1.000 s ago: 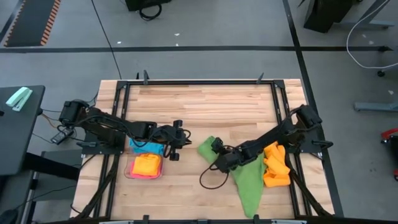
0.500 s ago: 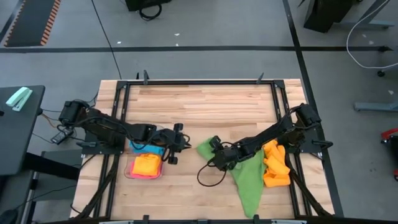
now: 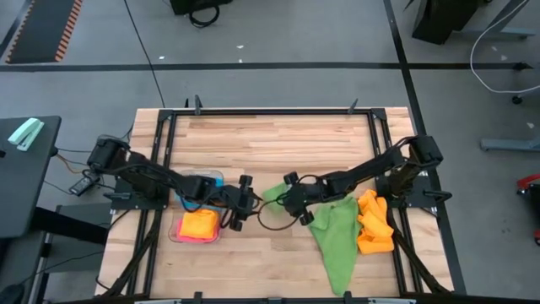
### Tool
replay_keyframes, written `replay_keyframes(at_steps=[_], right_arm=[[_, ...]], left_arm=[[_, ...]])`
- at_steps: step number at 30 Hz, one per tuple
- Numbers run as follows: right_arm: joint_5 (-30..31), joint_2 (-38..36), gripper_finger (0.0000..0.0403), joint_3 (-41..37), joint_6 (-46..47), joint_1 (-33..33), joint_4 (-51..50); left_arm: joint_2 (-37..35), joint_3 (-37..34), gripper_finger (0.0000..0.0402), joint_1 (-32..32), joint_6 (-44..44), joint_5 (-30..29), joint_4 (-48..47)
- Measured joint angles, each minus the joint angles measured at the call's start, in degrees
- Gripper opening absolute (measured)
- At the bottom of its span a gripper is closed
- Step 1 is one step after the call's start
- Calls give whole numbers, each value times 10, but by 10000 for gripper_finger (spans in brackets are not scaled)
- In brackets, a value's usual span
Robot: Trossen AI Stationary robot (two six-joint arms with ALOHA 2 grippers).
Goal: Fold microfiber towels
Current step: Put the left green microfiber cloth into the transparent bin
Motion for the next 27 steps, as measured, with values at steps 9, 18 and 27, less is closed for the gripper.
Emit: replay_keyframes(at_steps=[9, 18, 27], right_arm=[[-37, -33, 40, 0, 60, -19, 27], [-98, -33, 39, 0, 77, -34, 93], [-137, -33, 39, 0, 54, -34, 154]], left_arm=[[27, 0, 285, 9, 2, -46, 62], [26, 0, 288, 24, 11, -55, 70], [26, 0, 270, 44, -5, -10, 81]])
